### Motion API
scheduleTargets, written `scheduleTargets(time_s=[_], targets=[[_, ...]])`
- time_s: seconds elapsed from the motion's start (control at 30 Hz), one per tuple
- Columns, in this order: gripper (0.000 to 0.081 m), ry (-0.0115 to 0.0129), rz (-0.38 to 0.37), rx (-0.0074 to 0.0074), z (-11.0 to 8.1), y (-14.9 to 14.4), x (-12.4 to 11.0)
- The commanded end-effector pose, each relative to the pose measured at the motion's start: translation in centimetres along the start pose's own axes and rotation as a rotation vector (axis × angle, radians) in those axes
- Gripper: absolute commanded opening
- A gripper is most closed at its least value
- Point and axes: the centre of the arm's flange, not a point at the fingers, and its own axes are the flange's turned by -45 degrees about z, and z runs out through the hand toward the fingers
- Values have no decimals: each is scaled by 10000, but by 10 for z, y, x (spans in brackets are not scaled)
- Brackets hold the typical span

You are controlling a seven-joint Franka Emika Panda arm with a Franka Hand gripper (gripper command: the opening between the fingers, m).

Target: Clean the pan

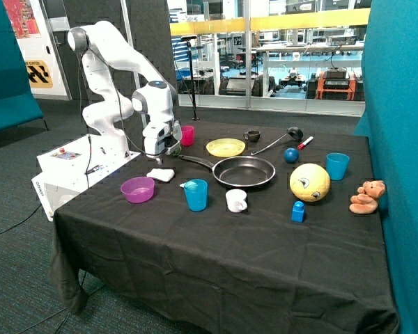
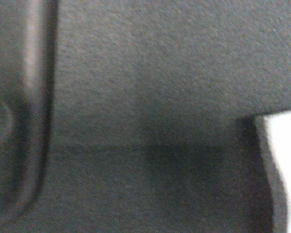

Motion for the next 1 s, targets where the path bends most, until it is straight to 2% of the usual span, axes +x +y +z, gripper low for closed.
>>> scheduleTargets(time_s=[0.0, 0.5, 0.97], targets=[[808, 7, 116, -10, 7, 12, -9], [797, 7, 285, -10, 23, 23, 3], [796, 7, 388, -10, 32, 35, -6]])
